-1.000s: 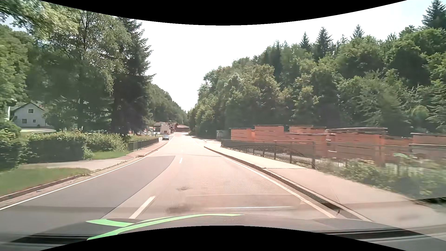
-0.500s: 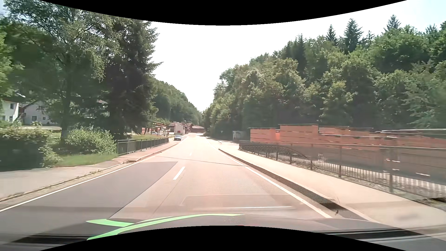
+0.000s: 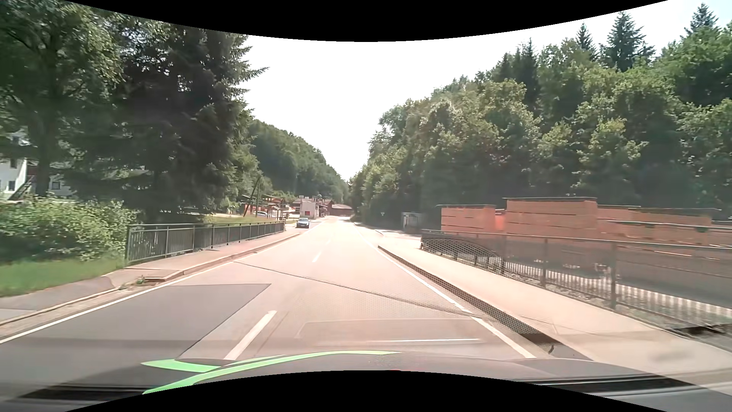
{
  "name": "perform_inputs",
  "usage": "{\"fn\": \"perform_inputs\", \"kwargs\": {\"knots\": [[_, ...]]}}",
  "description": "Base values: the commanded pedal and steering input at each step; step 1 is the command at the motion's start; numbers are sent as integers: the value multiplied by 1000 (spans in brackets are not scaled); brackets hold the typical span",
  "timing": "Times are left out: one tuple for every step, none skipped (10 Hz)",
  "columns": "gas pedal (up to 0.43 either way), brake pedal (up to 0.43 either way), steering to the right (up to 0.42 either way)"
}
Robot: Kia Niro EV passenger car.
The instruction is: Follow the waypoints while adhering to traffic rules and regulations
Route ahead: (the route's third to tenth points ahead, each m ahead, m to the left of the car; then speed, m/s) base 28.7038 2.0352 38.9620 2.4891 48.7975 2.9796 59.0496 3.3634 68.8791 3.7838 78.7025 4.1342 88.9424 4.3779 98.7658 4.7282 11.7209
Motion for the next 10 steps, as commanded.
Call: {"fn": "perform_inputs", "kwargs": {"knots": [[0,0,-28],[0,0,-24],[0,0,-21],[8,0,-20],[8,0,-19],[28,0,-18],[28,0,-17],[28,0,-16],[28,0,-15],[28,0,-13]]}}
